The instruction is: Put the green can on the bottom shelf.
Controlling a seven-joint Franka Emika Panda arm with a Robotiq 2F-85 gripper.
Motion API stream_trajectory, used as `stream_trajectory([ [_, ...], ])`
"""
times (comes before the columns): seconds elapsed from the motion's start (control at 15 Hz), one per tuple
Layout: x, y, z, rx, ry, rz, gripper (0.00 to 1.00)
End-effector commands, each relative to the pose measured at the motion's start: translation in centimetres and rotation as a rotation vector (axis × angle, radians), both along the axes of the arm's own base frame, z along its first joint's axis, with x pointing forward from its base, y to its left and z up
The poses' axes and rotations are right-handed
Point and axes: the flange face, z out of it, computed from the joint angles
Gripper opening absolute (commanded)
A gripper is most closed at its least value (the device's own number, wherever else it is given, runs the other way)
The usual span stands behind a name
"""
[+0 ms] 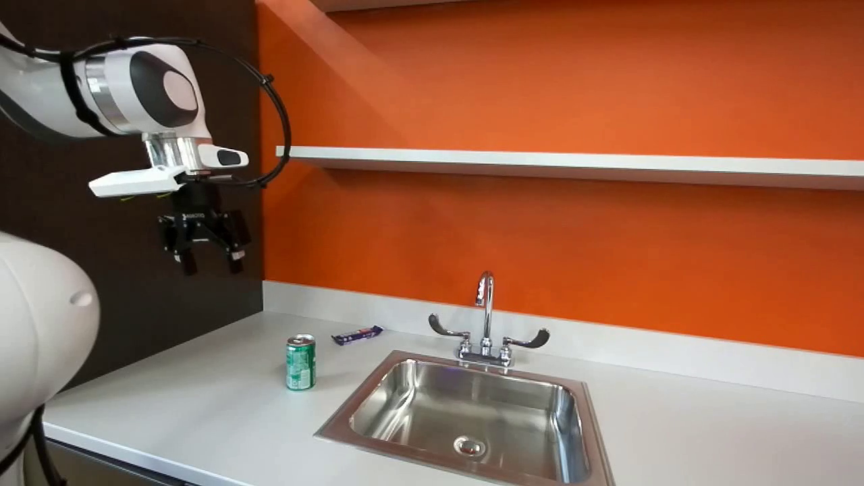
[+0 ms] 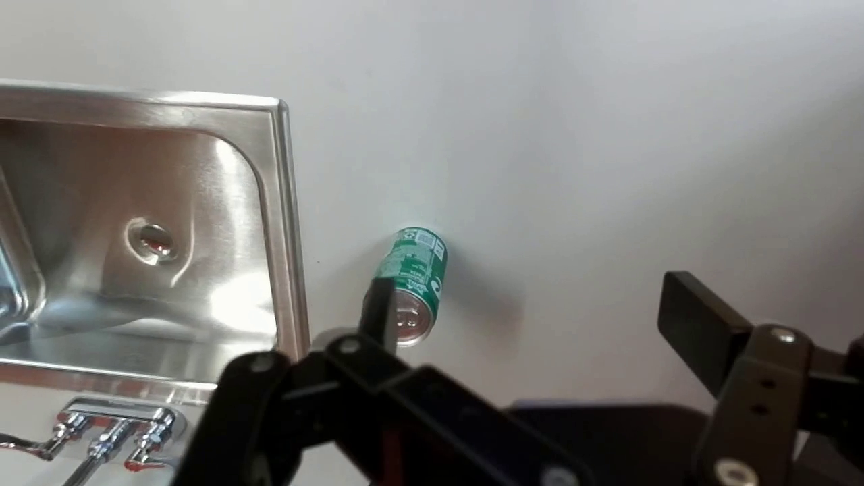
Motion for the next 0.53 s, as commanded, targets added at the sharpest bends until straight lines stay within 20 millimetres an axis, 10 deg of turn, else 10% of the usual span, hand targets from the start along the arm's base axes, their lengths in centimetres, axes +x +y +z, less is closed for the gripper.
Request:
stream_trajectory([
  [0.0,0.0,-2.0,-2.4,0.031,0.004,-0.047,1.00],
  [0.47,1.5,-4.4,-6.7,0.060,0.002,-0.071,1.00],
])
